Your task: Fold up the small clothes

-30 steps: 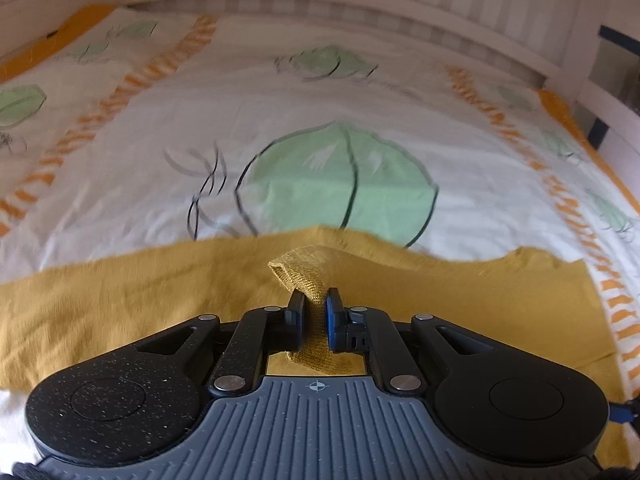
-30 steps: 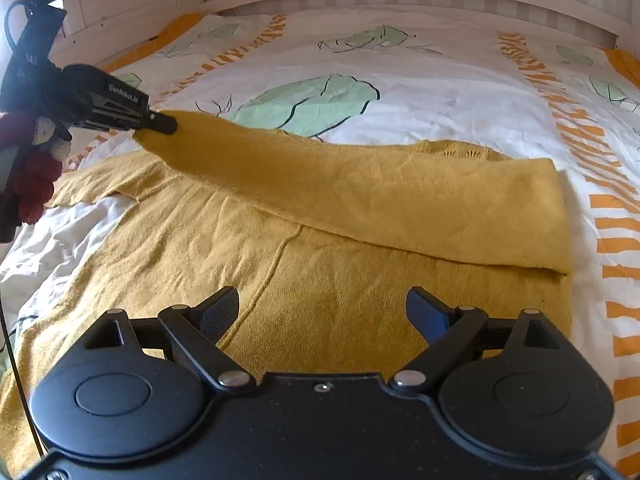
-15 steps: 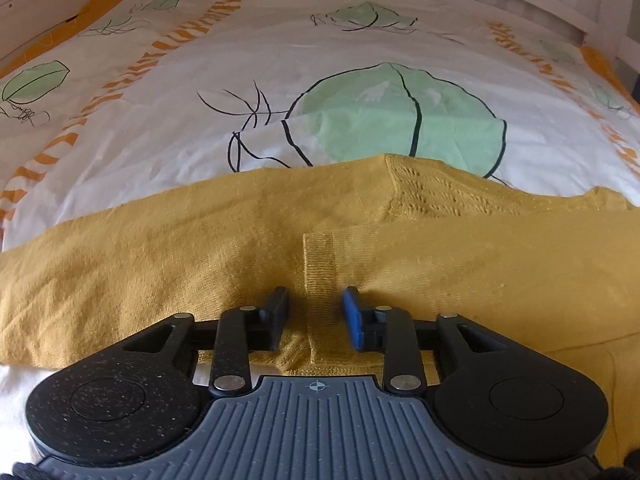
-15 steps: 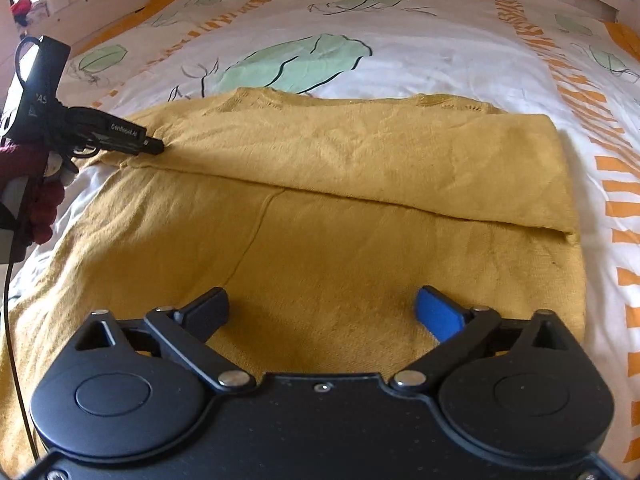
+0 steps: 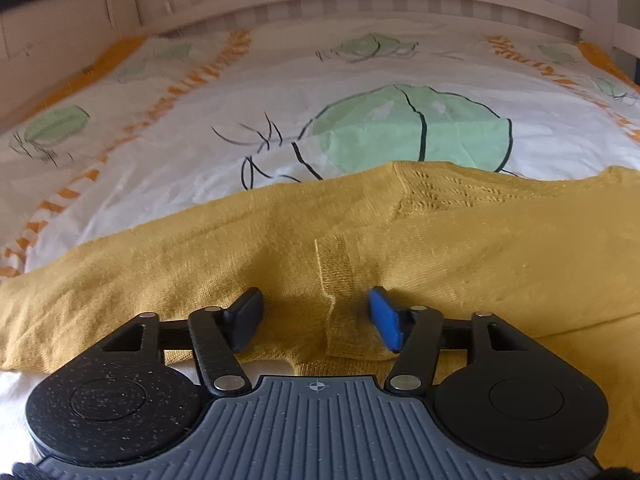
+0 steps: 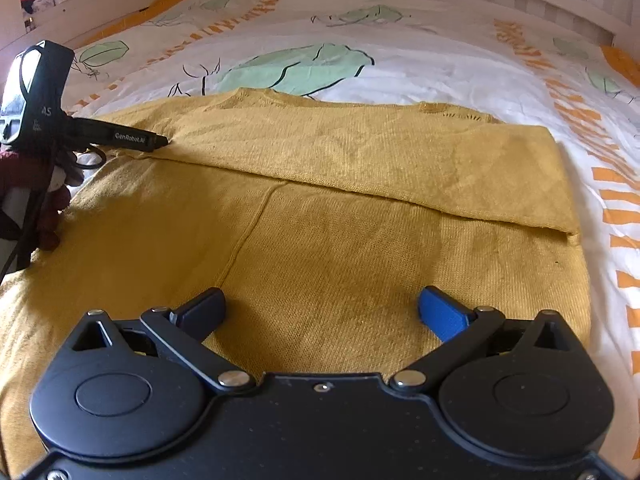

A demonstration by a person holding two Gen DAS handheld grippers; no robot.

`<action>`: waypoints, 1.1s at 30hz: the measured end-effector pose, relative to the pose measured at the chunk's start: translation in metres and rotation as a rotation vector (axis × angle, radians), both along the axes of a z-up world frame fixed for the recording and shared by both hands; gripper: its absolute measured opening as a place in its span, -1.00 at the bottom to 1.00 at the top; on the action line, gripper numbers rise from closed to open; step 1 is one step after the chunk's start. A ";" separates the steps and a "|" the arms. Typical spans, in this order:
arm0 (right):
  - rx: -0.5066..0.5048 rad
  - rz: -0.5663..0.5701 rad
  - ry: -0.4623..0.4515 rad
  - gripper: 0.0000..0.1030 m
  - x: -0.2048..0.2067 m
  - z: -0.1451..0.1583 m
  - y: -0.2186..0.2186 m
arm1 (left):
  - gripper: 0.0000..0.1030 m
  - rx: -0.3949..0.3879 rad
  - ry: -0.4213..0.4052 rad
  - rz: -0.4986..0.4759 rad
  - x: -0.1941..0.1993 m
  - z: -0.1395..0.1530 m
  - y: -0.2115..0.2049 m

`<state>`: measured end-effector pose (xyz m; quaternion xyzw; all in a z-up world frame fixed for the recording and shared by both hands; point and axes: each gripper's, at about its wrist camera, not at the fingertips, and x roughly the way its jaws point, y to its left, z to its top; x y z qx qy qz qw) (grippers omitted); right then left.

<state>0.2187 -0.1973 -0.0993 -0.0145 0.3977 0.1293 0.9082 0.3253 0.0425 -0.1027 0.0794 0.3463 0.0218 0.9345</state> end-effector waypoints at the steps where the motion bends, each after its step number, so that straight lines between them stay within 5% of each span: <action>1: -0.005 -0.002 -0.008 1.00 -0.001 0.000 0.001 | 0.24 0.018 -0.016 0.007 -0.002 -0.002 -0.002; 3: -0.008 -0.004 -0.016 1.00 -0.002 -0.001 0.002 | 0.66 0.070 -0.039 0.048 -0.002 -0.003 -0.006; 5: -0.006 -0.004 -0.015 1.00 -0.001 -0.001 0.001 | 0.81 0.110 -0.038 0.087 0.000 -0.003 -0.009; 18: 0.076 -0.024 -0.019 0.98 0.002 0.011 -0.006 | 0.73 -0.097 0.030 0.075 -0.018 0.026 0.053; 25: 0.195 -0.095 -0.108 0.98 0.002 0.031 -0.022 | 0.73 -0.076 0.028 0.234 -0.034 0.049 0.132; 33: 0.265 -0.094 -0.182 0.99 -0.005 0.041 -0.019 | 0.73 -0.223 0.033 0.513 -0.047 0.061 0.233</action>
